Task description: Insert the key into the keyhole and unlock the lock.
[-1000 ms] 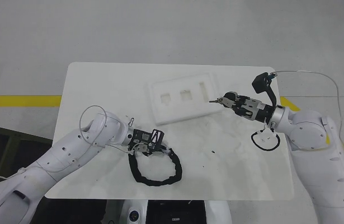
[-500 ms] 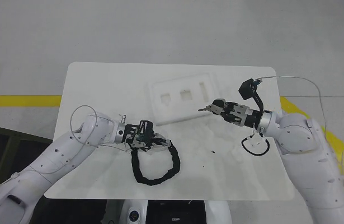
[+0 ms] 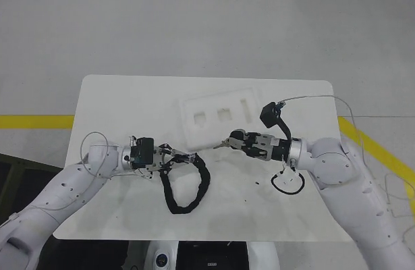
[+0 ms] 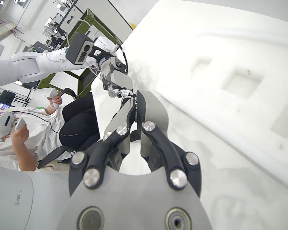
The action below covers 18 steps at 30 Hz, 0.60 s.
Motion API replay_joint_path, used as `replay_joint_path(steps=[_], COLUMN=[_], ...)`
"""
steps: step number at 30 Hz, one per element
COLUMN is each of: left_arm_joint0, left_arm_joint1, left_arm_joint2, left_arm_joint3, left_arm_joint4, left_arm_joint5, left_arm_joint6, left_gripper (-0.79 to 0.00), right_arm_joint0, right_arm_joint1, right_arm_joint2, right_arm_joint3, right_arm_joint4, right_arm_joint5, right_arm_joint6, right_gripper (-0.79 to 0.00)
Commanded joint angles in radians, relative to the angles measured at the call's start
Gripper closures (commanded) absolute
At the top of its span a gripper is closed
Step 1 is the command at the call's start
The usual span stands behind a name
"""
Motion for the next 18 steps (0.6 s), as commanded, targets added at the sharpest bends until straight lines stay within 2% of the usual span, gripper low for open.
replay_joint_path(steps=[1, 9, 18], left_arm_joint0=[0.000, -0.006, -0.008], left_arm_joint1=[-0.004, -0.016, -0.025], left_arm_joint2=[0.006, 0.030, 0.037], left_arm_joint3=[0.011, 0.052, 0.090], left_arm_joint4=[-0.008, -0.060, -0.089], left_arm_joint5=[0.024, 0.065, 0.104], left_arm_joint6=[0.023, 0.064, 0.103], left_gripper=[0.000, 0.000, 0.000], right_arm_joint0=[0.006, 0.035, 0.039], right_arm_joint1=[-0.005, -0.027, -0.040], right_arm_joint2=[-0.030, -0.113, -0.144], right_arm_joint3=[-0.003, -0.004, -0.019], right_arm_joint4=[0.004, -0.004, -0.048], right_arm_joint5=[0.005, 0.027, 0.078], right_arm_joint6=[-0.012, -0.083, -0.163], right_gripper=[0.000, 0.000, 0.000])
